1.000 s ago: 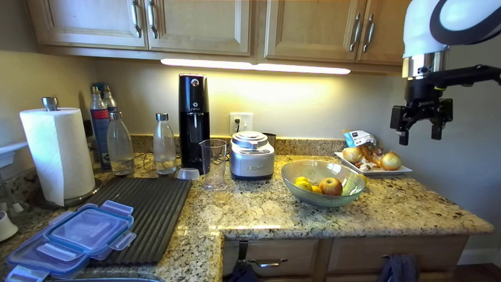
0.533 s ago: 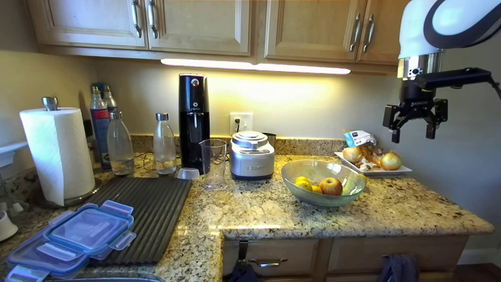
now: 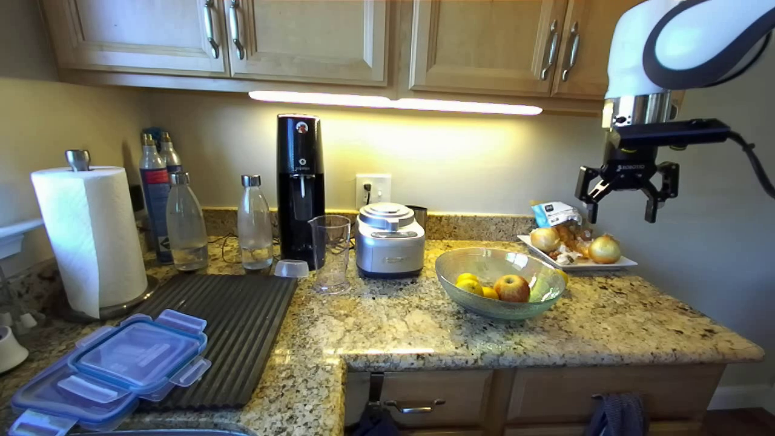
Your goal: Put the lemon in the glass bowl, take the lemon out of the glass bowl
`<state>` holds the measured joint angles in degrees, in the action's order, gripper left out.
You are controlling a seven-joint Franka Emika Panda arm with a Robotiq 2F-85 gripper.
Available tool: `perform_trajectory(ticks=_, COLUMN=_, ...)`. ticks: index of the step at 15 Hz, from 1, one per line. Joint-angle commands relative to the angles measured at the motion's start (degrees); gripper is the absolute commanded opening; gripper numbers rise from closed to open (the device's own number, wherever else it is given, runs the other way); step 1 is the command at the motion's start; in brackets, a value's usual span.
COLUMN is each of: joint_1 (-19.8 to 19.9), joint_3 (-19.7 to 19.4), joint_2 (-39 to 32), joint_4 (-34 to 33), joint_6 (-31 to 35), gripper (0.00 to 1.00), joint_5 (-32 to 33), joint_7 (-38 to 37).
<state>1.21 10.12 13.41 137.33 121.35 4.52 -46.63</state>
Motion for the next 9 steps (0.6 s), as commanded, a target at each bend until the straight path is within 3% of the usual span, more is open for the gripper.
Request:
perform_trajectory(ticks=1, joint_1=0.33, joint_3=-0.55, joint_2=-5.45, joint_4=-2.74, joint_6=4.17, gripper=1.00, joint_5=0.38, joint_7=-10.84)
perform_trajectory(ticks=9, joint_1=-0.54, joint_3=-4.98, joint_2=-14.67, joint_4=-5.58, joint_6=17.09, gripper=1.00, joint_5=0.83, joint_7=-30.83)
